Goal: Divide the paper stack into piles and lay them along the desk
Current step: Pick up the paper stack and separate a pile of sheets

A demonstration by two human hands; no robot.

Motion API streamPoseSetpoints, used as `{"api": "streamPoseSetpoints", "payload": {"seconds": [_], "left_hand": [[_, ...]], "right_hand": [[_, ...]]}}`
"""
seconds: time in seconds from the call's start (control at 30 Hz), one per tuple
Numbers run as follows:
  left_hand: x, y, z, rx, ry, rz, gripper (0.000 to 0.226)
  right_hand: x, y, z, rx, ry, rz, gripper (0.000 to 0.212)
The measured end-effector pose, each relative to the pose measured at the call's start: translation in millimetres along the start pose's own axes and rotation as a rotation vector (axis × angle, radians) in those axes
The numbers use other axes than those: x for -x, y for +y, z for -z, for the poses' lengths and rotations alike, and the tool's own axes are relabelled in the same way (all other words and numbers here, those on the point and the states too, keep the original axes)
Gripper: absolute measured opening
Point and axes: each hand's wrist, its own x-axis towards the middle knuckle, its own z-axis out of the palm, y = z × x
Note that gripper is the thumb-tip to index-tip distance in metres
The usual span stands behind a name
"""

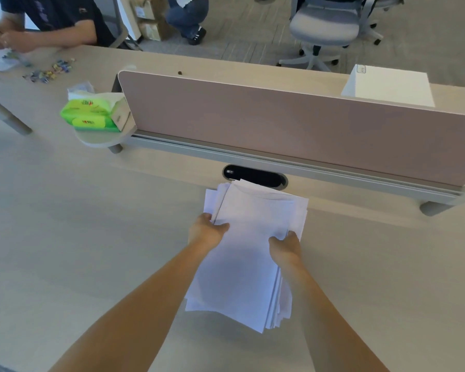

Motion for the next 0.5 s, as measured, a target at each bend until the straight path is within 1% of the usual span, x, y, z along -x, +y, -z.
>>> {"api": "streamPoseSetpoints", "payload": {"seconds": [0.07, 0.17, 0.27, 0.33, 0.37, 0.4, 0.43, 0.47, 0.5], "left_hand": [[-6, -1, -2, 0.092, -0.056, 0.042, 0.03], [-8, 2, -4, 0.121, -0.086, -0.03, 0.009], [2, 13, 7, 0.2, -0.153, -0.181, 0.009], [14, 23, 23, 0.265, -0.177, -0.291, 0.011], [19, 27, 32, 0.312, -0.197, -0.331, 0.012], [27, 32, 44, 0.362, -0.227, -0.364, 0.013], [37, 36, 57, 0.413, -0.263, -0.39, 0.014], [48, 41, 70, 0.456, -0.3, -0.412, 0.014], [57, 44, 83, 0.492, -0.324, -0.43, 0.014]], "right_hand": [[0, 1, 1, -0.003, -0.019, 0.005, 0.053], [0, 3, 5, 0.022, -0.053, 0.021, 0.055], [-2, 5, 13, 0.02, 0.007, 0.033, 0.055], [-1, 3, 22, -0.063, 0.083, 0.072, 0.053], [4, 0, 28, -0.154, 0.101, 0.108, 0.05], [9, -4, 34, -0.288, 0.078, 0.163, 0.046], [15, -9, 40, -0.438, 0.006, 0.229, 0.042], [22, -15, 45, -0.567, -0.104, 0.297, 0.043], [30, -22, 50, -0.654, -0.234, 0.359, 0.049]]}}
